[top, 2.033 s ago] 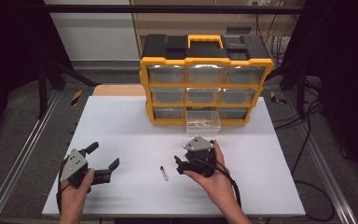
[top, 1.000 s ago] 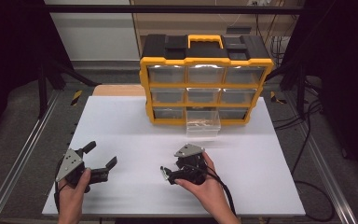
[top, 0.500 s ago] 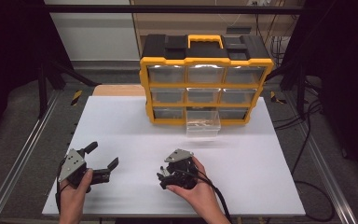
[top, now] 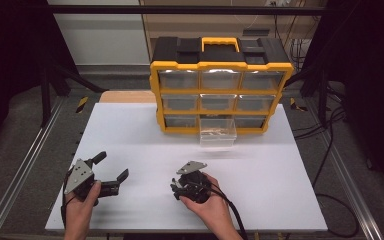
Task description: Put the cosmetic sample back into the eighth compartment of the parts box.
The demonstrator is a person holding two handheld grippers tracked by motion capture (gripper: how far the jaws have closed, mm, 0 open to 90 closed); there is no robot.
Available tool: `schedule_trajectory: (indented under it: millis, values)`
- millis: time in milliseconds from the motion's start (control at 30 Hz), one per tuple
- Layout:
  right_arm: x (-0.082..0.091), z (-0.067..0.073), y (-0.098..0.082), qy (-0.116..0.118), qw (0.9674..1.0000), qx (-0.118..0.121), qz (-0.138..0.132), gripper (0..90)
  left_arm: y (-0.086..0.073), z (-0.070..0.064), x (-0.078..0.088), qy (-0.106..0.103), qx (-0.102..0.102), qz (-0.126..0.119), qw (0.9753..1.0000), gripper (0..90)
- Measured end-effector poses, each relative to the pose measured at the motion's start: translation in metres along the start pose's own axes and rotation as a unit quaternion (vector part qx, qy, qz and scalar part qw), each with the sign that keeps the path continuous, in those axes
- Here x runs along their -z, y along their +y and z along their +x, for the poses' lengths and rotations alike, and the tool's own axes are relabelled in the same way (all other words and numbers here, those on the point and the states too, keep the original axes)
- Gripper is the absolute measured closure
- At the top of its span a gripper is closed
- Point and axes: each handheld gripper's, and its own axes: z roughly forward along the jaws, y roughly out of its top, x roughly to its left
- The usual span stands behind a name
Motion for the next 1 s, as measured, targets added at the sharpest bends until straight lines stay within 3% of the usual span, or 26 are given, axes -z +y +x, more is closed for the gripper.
schedule_trajectory:
  millis: [233,500,1000]
  values:
    - [-0.001,0.002,-0.002,0.010,0.9999,-0.006,0.003,54.4,0.001,0.000,0.002,0.002,0.002,-0.001,1.0000,1.8]
    - [-0.002,0.002,-0.004,0.002,0.9998,-0.017,0.008,55.1,0.000,0.001,0.003,0.006,0.004,-0.001,1.0000,1.8]
    - [-0.011,0.005,-0.005,0.000,0.9997,-0.012,0.023,64.0,0.000,0.001,0.003,0.003,0.002,-0.001,1.0000,1.8]
